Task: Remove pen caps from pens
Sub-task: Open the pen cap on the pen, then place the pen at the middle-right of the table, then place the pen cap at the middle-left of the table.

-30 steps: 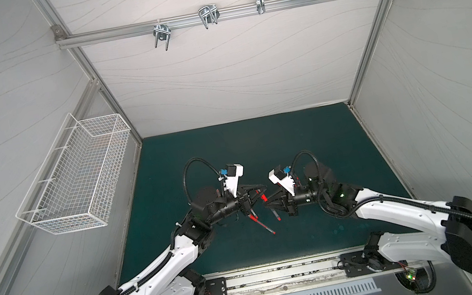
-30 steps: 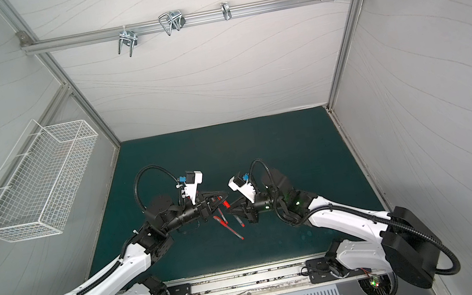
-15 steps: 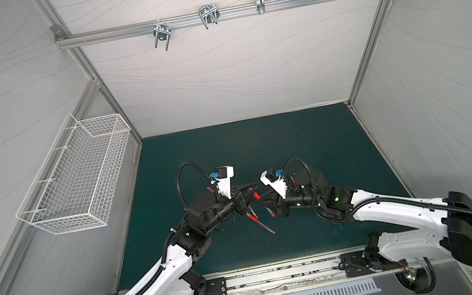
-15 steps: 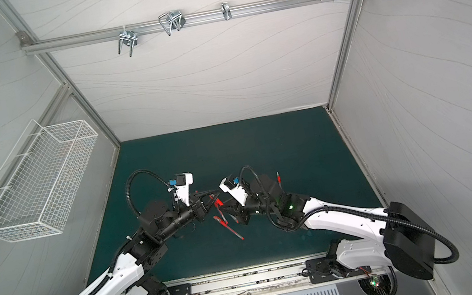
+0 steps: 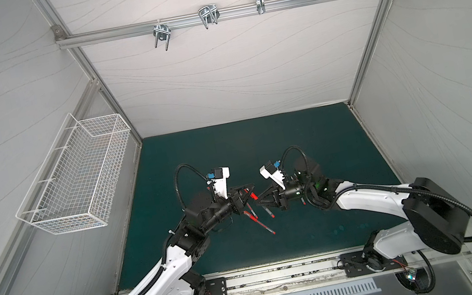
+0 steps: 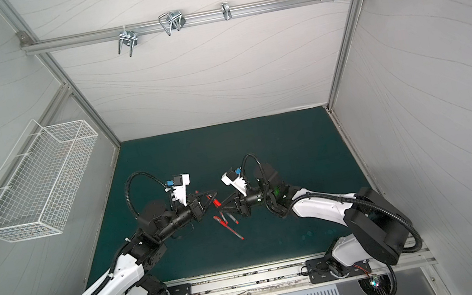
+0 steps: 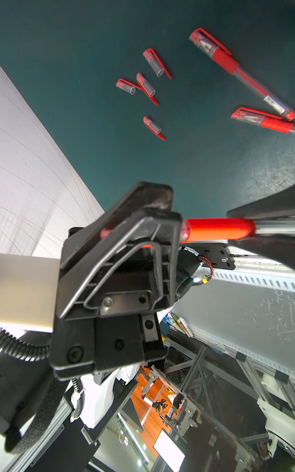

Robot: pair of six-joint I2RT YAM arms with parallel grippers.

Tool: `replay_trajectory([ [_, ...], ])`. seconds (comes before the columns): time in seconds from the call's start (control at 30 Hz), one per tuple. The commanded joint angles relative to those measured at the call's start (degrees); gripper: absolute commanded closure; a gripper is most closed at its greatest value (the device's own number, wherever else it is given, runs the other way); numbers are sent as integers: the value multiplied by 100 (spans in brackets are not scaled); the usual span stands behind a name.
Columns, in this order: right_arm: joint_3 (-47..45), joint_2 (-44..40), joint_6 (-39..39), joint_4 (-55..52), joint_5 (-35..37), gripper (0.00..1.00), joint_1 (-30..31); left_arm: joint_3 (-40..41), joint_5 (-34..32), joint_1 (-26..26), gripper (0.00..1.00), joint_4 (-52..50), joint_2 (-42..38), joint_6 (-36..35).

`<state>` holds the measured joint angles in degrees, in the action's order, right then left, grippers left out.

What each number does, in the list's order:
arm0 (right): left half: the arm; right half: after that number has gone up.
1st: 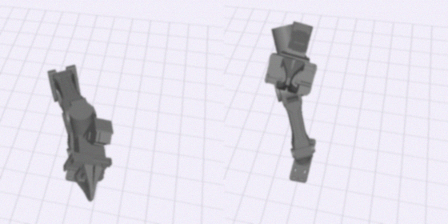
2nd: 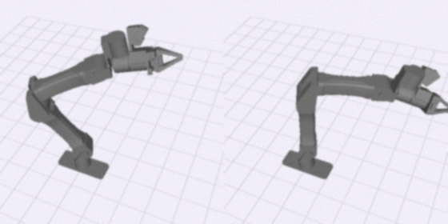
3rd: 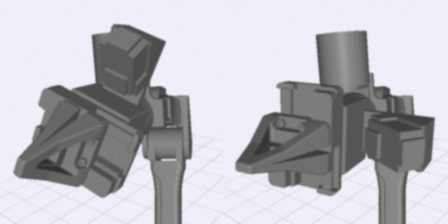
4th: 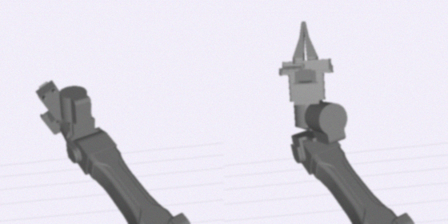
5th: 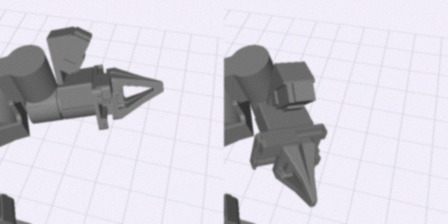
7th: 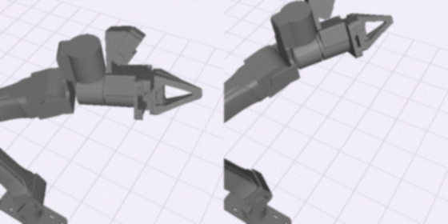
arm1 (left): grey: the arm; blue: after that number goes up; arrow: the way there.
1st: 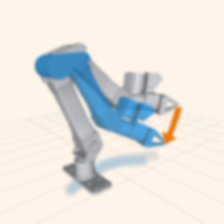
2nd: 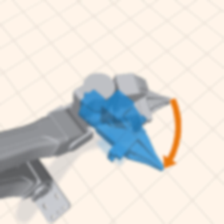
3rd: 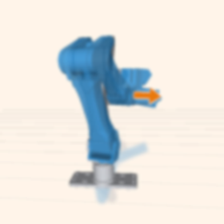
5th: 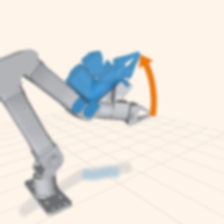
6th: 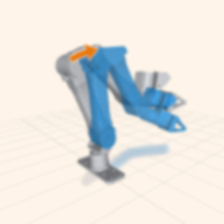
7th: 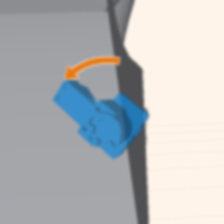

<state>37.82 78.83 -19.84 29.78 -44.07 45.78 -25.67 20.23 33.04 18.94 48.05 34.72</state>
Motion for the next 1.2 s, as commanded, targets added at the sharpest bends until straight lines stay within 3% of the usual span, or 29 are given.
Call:
replay_trajectory([
  [0.0,-19,-414,396,-1198,1041,100,260,-18,-805,-354,100,345,-163,-177],
  [0.2,10,-660,943,-1686,4515,100,1539,-9,-830,-394,100,313,-131,-167],
  [0.3,48,-632,905,-1704,5379,100,1842,-8,-826,-413,100,326,-103,-159],
  [0.4,-10,-716,876,-1637,5107,100,1825,0,-826,-446,100,338,-85,-140],
  [0.53,-88,-645,552,-1329,3199,100,1285,9,-818,-491,100,338,-87,-119],
  [0.6,-158,-597,420,-1129,2676,100,1100,21,-817,-508,100,338,-110,-115],
  [0.8,-218,-614,296,-999,2253,100,898,45,-815,-531,100,346,-156,-114],
  [0.97,-186,-721,339,-1196,2679,100,880,-65,-992,-526,100,64,-83,-208],
  [1.17,11,-886,401,-2138,4627,100,801,-656,-2914,-548,100,-1764,437,-16],
])
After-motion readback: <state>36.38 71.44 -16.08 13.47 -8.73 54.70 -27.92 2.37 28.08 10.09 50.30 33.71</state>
